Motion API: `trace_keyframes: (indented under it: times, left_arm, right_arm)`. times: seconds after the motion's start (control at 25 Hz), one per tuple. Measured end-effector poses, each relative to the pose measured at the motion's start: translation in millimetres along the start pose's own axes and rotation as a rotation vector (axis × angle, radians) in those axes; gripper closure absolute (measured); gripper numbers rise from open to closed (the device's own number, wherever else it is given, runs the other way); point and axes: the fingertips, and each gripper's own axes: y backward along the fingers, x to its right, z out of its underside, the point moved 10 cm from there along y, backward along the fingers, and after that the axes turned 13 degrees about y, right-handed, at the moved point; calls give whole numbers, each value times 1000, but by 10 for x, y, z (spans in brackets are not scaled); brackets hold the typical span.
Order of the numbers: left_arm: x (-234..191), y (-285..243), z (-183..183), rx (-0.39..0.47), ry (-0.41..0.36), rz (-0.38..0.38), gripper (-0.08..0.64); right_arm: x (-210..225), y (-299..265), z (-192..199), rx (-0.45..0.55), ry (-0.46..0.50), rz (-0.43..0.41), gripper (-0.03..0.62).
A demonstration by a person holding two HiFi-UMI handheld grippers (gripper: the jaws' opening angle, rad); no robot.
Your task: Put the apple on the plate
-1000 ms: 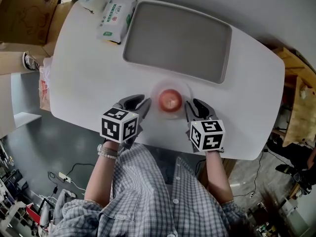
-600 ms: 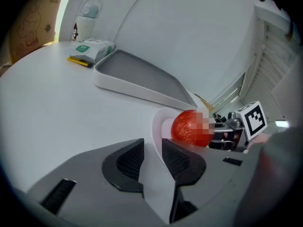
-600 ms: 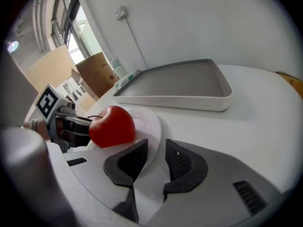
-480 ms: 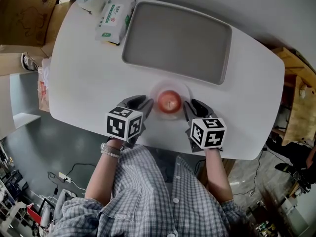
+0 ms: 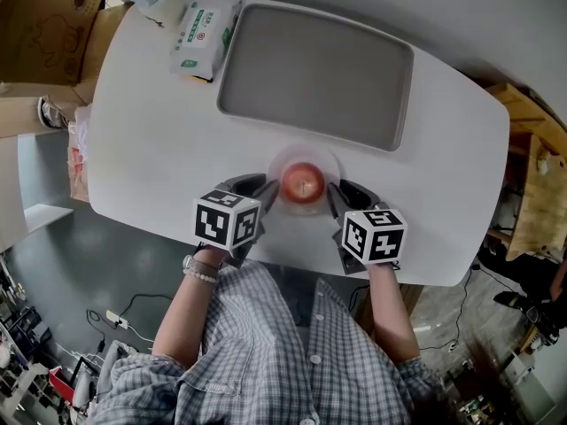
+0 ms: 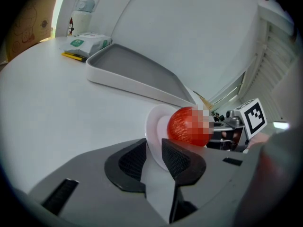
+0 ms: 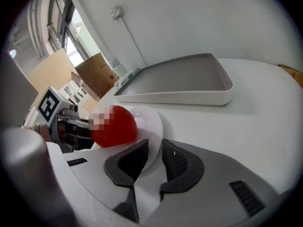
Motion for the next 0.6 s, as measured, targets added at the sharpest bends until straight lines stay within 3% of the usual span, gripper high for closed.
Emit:
trace_keyframes:
  times: [0.36, 0.6]
  left_arm:
    - [-64, -4, -26, -9, 69, 10, 494]
    - [-142, -17, -47, -34, 181, 64, 509]
  right_arm:
    - [59, -10, 25, 0, -96, -58, 506]
    - [121, -17, 55, 23, -199, -98, 523]
